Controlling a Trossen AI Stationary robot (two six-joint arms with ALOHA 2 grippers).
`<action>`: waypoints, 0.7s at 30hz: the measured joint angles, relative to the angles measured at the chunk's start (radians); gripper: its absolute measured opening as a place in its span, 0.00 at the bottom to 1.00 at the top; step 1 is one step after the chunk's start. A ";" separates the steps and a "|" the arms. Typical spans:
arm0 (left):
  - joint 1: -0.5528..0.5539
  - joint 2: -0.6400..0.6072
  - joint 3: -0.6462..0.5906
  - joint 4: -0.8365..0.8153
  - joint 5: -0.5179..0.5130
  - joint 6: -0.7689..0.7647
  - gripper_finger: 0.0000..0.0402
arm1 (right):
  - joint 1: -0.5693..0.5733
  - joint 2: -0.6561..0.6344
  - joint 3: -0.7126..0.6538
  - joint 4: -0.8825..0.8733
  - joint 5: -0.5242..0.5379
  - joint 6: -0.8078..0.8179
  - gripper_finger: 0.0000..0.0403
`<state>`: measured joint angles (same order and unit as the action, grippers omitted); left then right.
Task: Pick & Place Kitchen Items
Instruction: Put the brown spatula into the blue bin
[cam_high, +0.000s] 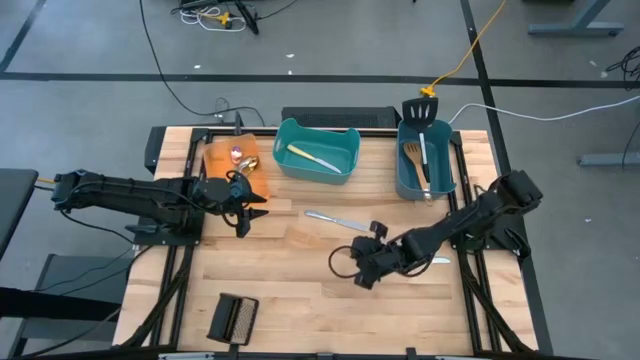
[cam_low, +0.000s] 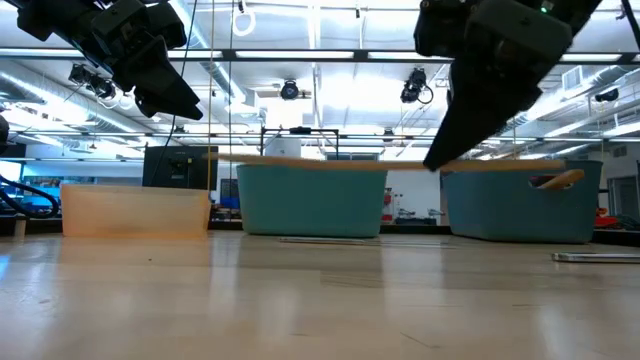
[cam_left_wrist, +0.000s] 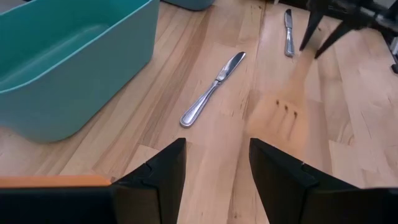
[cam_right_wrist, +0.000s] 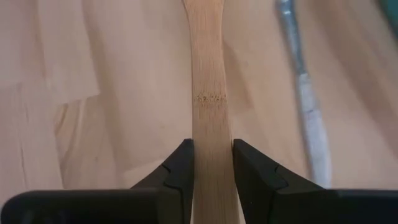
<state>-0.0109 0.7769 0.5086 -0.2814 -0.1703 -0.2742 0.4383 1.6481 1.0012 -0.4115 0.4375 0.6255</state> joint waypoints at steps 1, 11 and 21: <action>0.000 0.000 0.000 0.000 0.000 0.000 0.45 | -0.004 -0.016 0.000 -0.016 0.006 0.006 0.24; 0.000 0.000 0.000 0.000 0.000 0.000 0.45 | -0.057 -0.190 0.002 -0.180 0.111 0.056 0.24; 0.000 0.000 0.000 0.000 0.000 0.000 0.45 | -0.125 -0.322 0.002 -0.288 0.227 0.092 0.24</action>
<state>-0.0108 0.7769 0.5087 -0.2815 -0.1703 -0.2737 0.3134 1.3262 1.0035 -0.6991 0.6642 0.7179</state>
